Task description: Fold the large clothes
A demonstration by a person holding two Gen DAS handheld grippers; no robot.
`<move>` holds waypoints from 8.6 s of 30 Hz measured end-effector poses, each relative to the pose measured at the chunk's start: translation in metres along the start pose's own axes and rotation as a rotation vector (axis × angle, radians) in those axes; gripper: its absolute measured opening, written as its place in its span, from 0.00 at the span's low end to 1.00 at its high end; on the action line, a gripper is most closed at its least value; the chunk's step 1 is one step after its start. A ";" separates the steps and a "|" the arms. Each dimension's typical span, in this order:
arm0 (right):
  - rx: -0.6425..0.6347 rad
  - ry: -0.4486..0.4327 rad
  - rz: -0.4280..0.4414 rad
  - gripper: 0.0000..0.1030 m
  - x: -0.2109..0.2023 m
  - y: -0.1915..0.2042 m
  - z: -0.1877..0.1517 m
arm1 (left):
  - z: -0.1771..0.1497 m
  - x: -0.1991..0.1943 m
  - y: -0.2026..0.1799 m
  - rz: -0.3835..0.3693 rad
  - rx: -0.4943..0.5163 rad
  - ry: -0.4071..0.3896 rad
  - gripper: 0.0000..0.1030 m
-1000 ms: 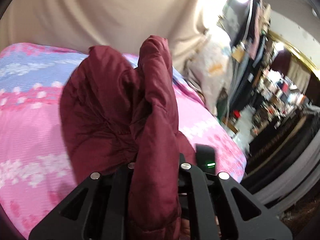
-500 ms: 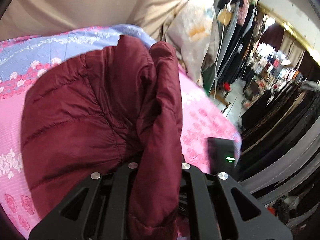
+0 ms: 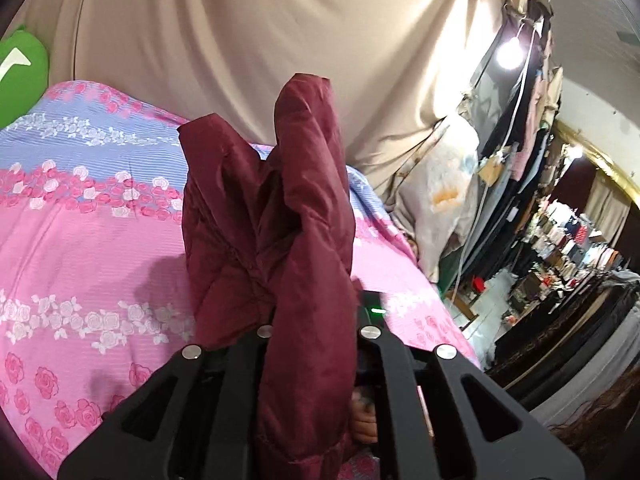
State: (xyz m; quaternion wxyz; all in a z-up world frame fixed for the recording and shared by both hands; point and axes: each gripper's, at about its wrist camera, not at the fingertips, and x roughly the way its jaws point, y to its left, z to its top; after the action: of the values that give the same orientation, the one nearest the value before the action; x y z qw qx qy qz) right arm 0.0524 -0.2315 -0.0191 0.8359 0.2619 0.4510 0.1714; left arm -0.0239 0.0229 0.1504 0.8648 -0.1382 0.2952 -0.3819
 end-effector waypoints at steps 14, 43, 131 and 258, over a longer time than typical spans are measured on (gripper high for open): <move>0.112 0.095 0.243 0.00 0.036 -0.016 0.018 | -0.018 0.091 -0.046 -0.137 0.073 0.172 0.09; 0.018 -0.530 -0.130 0.53 -0.229 -0.032 -0.066 | -0.016 0.090 -0.081 -0.287 0.004 0.187 0.95; -0.197 -0.386 -0.041 0.07 -0.152 -0.018 -0.030 | -0.013 0.135 -0.057 -0.107 0.005 0.272 0.95; 0.023 -0.192 -0.480 0.00 -0.113 -0.061 -0.116 | -0.095 0.192 -0.052 0.366 0.256 0.241 0.95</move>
State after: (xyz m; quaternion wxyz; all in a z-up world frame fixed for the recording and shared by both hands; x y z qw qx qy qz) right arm -0.1025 -0.3068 -0.0327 0.8886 0.1721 0.4206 -0.0626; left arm -0.0103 -0.1558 0.0226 0.8885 0.0749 0.3655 -0.2671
